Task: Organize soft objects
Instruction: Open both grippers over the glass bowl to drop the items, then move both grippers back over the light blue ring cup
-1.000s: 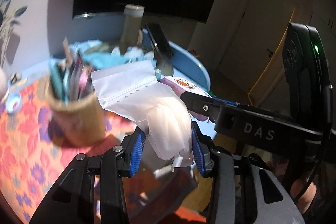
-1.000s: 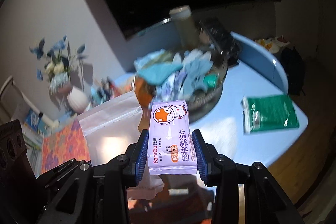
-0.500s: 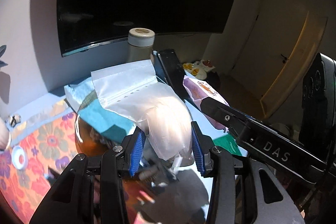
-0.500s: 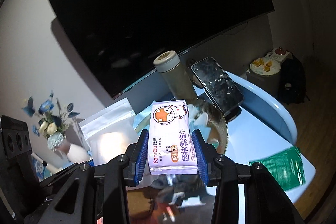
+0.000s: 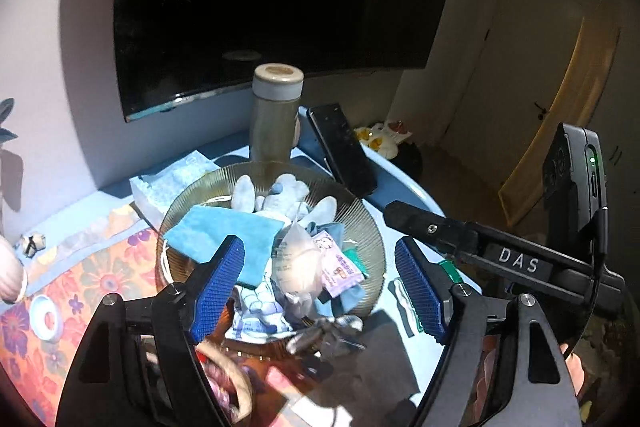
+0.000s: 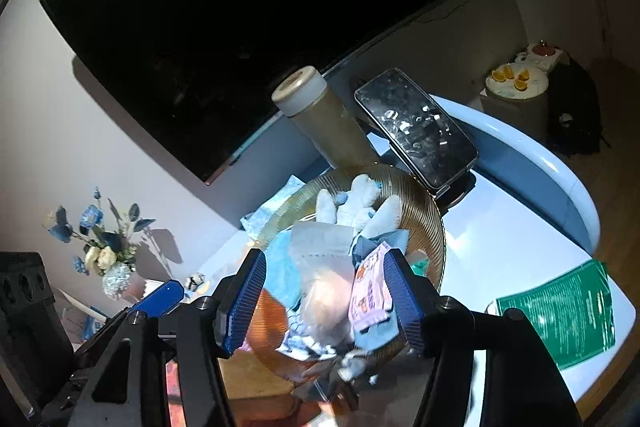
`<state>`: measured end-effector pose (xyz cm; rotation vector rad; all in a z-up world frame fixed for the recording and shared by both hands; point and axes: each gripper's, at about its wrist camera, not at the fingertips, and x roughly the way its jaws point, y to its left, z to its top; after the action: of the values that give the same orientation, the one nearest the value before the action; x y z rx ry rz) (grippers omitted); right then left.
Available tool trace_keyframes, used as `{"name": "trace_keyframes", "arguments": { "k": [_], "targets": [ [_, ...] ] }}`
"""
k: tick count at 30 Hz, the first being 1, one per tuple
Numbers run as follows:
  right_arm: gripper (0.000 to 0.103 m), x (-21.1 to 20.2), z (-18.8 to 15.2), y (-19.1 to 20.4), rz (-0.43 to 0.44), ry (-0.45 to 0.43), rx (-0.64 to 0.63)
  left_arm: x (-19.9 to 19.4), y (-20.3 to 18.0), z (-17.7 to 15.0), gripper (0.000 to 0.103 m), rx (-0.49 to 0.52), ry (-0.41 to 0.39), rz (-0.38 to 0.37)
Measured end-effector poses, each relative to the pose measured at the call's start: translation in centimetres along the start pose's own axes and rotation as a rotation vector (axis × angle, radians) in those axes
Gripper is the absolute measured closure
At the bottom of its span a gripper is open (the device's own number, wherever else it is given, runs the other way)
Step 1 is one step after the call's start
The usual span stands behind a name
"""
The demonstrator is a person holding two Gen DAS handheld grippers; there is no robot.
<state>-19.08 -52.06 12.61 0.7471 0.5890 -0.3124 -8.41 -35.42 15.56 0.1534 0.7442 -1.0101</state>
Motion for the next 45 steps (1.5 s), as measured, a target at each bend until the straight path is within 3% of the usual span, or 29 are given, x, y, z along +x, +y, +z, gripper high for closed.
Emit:
{"name": "trace_keyframes", "arguments": {
  "k": [6, 11, 14, 18, 22, 26, 33, 39, 41, 43, 45],
  "targets": [
    [0.043, -3.1, -1.2, 2.9, -0.001, -0.033, -0.070, -4.2, -0.2, -1.4, 0.025, 0.002, -0.041, 0.008],
    [0.043, -4.2, -3.1, 6.3, 0.034, -0.022, -0.131, -7.9, 2.1, -4.0, 0.025, -0.026, -0.051, 0.080],
    [0.040, -4.7, -4.1, 8.7, 0.041, -0.019, -0.188, -10.2, 5.0, -6.3, 0.025, -0.055, -0.042, 0.207],
    [0.039, -4.7, -5.7, 12.4, 0.089, -0.005, -0.263, -13.3, 9.4, -9.3, 0.025, -0.091, -0.032, 0.487],
    [0.039, -3.6, -8.3, 17.5, 0.155, 0.043, -0.369, -16.7, 13.8, -11.4, 0.025, -0.179, -0.029, 0.615],
    [0.038, -1.7, -11.3, 21.6, 0.191, 0.103, -0.456, -19.9, 16.9, -13.0, 0.025, -0.236, -0.051, 0.688],
    [0.038, 2.6, -15.6, 26.5, 0.200, 0.212, -0.536, -21.6, 19.9, -14.2, 0.025, -0.271, -0.055, 0.730],
    [0.038, 7.4, -16.8, 28.6, 0.170, 0.295, -0.511, -20.1, 22.5, -14.9, 0.025, -0.289, -0.036, 0.699],
    [0.032, 9.5, -17.1, 29.0, 0.151, 0.316, -0.485, -19.0, 23.8, -15.2, 0.025, -0.302, -0.025, 0.690],
    [0.019, 11.9, -17.6, 28.9, 0.113, 0.315, -0.445, -17.7, 25.5, -15.9, 0.025, -0.337, 0.003, 0.693],
    [0.019, 13.8, -18.2, 28.7, 0.076, 0.310, -0.441, -16.0, 27.6, -17.0, 0.025, -0.402, 0.013, 0.661]
  ]
}}
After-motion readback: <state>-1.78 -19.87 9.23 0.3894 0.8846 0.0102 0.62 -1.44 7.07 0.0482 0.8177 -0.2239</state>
